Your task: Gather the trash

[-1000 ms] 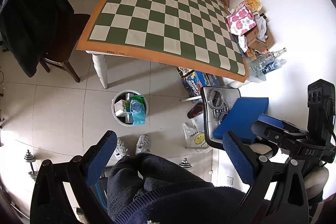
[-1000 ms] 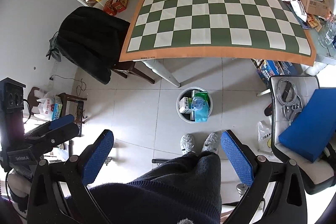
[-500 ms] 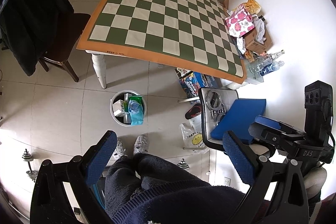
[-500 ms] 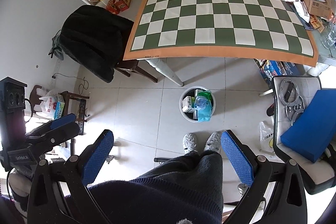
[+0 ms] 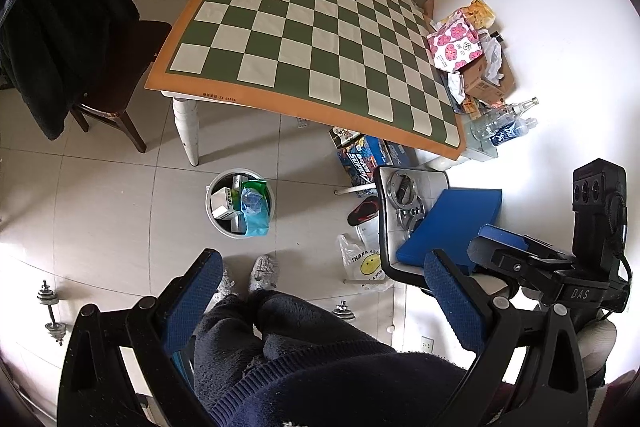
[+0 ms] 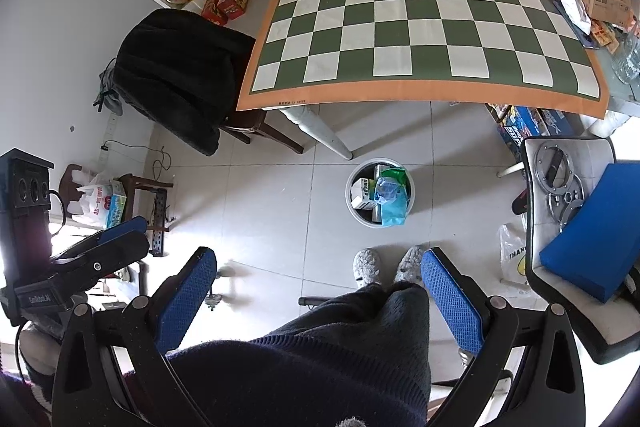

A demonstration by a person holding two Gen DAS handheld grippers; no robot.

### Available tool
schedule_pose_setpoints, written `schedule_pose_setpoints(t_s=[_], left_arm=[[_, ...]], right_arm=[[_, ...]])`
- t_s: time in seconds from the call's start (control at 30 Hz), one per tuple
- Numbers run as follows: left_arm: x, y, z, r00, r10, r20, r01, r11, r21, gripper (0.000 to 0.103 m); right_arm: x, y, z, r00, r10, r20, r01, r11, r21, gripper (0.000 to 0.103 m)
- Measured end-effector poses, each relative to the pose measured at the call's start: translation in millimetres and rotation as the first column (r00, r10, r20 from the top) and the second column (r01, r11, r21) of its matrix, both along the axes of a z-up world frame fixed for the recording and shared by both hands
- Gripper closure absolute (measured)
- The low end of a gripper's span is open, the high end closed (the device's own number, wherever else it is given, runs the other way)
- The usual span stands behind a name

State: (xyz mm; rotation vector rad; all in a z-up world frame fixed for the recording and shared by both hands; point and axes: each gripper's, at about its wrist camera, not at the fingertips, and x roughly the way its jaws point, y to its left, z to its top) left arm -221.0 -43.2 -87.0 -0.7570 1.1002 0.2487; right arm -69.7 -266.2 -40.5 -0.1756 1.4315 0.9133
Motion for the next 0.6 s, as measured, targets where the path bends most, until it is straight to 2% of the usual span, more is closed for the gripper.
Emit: schedule_pose_setpoints(t_s=[0.6], left_arm=[[3.8,-9.0,6.2,1.0,0.0,0.006,0.0,1.0,-0.003,0.0]], right_arm=[[0.9,-2.5,-0.2,1.0,0.004,0.0,-0.004,1.0,0.002,0.0]])
